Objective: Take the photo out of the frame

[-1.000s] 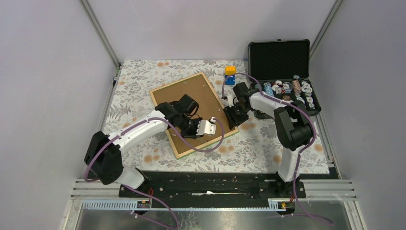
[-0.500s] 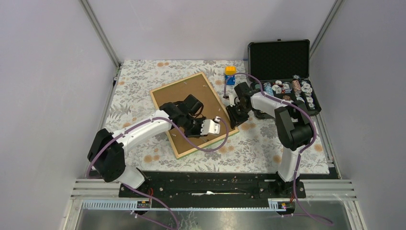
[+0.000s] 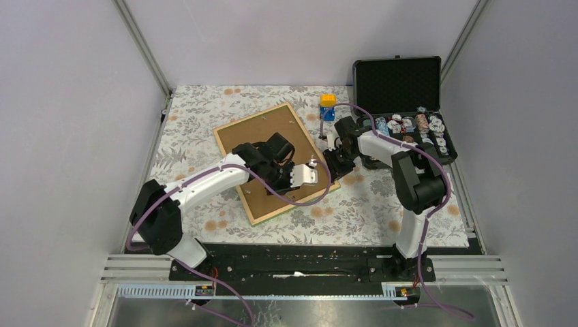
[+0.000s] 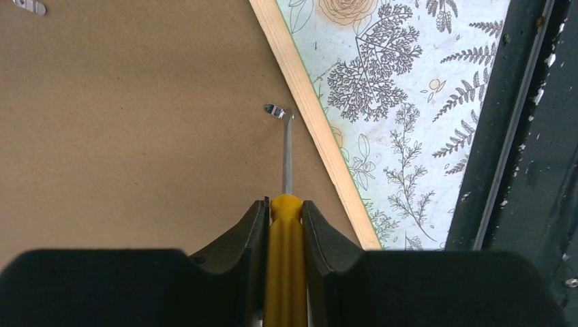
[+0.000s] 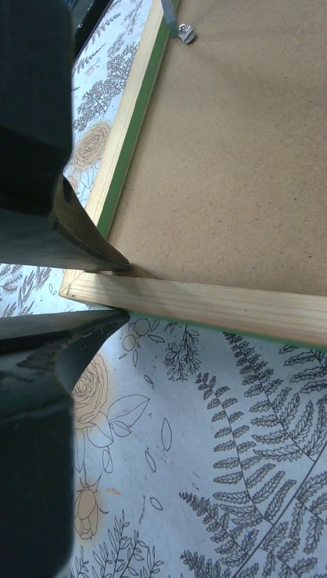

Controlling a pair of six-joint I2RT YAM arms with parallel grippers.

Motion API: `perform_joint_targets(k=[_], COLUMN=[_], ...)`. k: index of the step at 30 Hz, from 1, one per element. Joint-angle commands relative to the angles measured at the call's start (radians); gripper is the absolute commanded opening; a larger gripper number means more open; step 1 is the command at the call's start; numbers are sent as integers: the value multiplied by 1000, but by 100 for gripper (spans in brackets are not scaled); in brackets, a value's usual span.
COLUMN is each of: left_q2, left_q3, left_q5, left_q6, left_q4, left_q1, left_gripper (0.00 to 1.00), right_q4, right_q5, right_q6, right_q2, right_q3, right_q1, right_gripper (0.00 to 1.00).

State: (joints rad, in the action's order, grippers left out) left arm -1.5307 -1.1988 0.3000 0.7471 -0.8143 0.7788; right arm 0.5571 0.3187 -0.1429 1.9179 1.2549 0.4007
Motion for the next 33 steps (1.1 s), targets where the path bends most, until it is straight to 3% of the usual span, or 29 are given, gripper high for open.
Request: perform_joint_targets(k=[1, 15, 19, 27, 33], left_q2=[-29, -29, -36, 11, 27], left_q3=[-34, -43, -81, -153, -187], left_q5=[-145, -222, -167, 128, 293], left_q6=[-57, -169, -181, -200, -221], left_q4=[43, -40, -55, -53, -65], left_q1=[-6, -29, -67, -196, -304], left_gripper=[0, 0, 0, 0, 0], right_q4=[6, 7, 8, 46, 43], right_q5=[10, 18, 30, 67, 179], right_q6=[5, 9, 14, -10, -103], right_q2=[6, -12, -22, -58, -185], right_q3=[-38, -46, -38, 68, 105], right_q1=[12, 11, 11, 11, 12], right_gripper=[32, 32, 35, 61, 75])
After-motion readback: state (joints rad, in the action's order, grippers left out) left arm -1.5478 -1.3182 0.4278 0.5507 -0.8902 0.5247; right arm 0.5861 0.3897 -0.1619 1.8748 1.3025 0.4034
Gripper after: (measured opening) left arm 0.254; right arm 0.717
